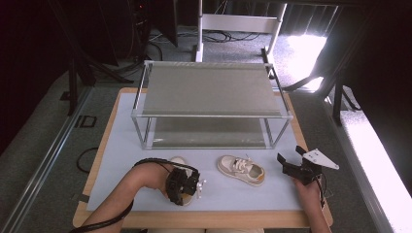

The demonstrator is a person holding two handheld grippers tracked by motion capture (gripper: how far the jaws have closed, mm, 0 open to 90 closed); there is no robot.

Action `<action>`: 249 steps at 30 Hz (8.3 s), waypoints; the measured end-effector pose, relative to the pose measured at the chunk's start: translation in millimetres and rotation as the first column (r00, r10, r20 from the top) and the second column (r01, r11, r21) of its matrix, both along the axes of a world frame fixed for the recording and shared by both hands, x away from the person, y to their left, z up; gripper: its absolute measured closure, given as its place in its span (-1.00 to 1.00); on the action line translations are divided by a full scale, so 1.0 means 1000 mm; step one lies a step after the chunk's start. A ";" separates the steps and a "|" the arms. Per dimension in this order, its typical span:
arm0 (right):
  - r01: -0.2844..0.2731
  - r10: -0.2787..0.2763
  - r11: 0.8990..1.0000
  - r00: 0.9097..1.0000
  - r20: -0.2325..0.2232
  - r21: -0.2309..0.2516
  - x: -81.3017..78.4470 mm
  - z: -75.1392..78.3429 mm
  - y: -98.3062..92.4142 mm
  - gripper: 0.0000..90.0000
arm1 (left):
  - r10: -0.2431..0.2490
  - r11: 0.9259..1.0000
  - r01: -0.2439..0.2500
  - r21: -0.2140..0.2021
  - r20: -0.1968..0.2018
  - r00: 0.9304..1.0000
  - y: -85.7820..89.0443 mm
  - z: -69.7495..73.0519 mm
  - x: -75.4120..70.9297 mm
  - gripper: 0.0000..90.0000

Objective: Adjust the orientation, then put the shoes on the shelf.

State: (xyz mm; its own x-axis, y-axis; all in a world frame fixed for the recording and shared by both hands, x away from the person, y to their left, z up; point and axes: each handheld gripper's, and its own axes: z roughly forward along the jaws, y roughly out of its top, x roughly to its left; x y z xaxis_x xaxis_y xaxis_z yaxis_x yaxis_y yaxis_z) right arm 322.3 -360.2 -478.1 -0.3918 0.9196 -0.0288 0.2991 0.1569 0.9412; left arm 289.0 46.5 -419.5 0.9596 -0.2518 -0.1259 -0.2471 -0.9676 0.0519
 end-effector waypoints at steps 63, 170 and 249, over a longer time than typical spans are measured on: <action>-0.676 0.603 0.678 0.736 -0.306 -0.290 -0.004 0.098 0.056 -0.19 | 0.236 0.969 -0.232 -0.089 0.039 0.971 0.057 -0.003 -0.002 0.27; -0.906 0.489 0.221 0.424 -0.762 -0.362 -0.027 0.070 0.190 0.50 | 0.214 0.970 -0.212 -0.120 0.003 0.977 0.049 0.000 -0.004 0.65; -0.727 0.557 0.288 0.657 -0.509 -0.623 0.090 0.080 0.208 0.30 | 0.072 0.915 0.070 -0.398 0.332 0.940 -0.035 0.009 0.113 0.24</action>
